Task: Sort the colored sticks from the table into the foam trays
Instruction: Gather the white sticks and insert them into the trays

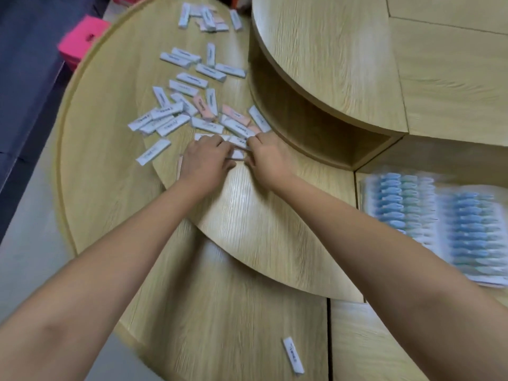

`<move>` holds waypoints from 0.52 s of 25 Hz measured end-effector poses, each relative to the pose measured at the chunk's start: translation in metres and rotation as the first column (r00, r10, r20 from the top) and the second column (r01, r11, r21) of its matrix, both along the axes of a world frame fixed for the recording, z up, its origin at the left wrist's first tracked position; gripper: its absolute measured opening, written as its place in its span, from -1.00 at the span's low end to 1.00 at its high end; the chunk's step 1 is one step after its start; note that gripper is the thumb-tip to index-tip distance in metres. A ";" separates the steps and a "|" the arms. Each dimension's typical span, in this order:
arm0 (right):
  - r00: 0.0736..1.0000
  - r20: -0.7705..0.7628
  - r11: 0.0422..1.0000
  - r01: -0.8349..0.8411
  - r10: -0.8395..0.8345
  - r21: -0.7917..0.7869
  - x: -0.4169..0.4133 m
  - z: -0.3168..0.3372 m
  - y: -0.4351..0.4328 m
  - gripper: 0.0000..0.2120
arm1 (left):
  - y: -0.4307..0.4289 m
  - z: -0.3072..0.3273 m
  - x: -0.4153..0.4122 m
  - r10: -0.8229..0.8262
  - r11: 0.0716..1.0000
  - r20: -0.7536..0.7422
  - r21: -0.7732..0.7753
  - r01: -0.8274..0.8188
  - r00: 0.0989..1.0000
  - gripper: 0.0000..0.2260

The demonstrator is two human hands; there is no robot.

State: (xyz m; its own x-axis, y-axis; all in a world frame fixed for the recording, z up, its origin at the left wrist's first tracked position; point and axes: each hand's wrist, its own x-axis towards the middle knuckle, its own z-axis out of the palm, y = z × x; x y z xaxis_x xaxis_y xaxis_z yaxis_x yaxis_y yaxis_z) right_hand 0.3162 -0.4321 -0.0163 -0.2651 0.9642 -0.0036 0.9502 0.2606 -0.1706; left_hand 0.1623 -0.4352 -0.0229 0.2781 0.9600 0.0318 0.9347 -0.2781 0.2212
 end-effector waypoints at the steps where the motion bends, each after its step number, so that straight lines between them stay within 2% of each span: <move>1: 1.000 0.029 1.000 0.004 -0.004 0.008 -0.002 -0.003 0.002 -0.76 | 0.000 -0.001 -0.001 -0.013 1.000 0.006 -0.005 0.013 1.000 -0.78; 4: 0.998 0.066 1.000 0.022 -0.023 0.021 -0.007 -0.008 0.004 -0.76 | -0.006 -0.006 0.002 0.048 0.998 0.064 -0.038 -0.045 0.997 -0.77; 7: 0.998 0.068 0.998 -0.019 0.015 0.068 -0.006 -0.007 -0.003 -0.79 | -0.019 -0.010 0.011 0.237 0.963 0.183 -0.177 -0.205 0.954 -0.73; 9: 0.998 0.059 0.996 -0.030 0.025 0.081 0.000 -0.002 -0.011 -0.80 | -0.026 -0.009 0.018 0.337 0.922 0.182 -0.260 -0.285 0.924 -0.74; 11: 0.999 0.026 0.996 0.016 -0.019 0.084 0.009 0.006 -0.021 -0.78 | -0.033 -0.007 0.025 0.365 0.907 0.141 -0.277 -0.317 0.920 -0.75; 13: 0.990 -0.106 0.993 0.100 -0.093 0.063 0.026 0.017 -0.037 -0.77 | -0.043 -0.004 0.032 0.350 0.909 0.090 -0.272 -0.315 0.932 -0.77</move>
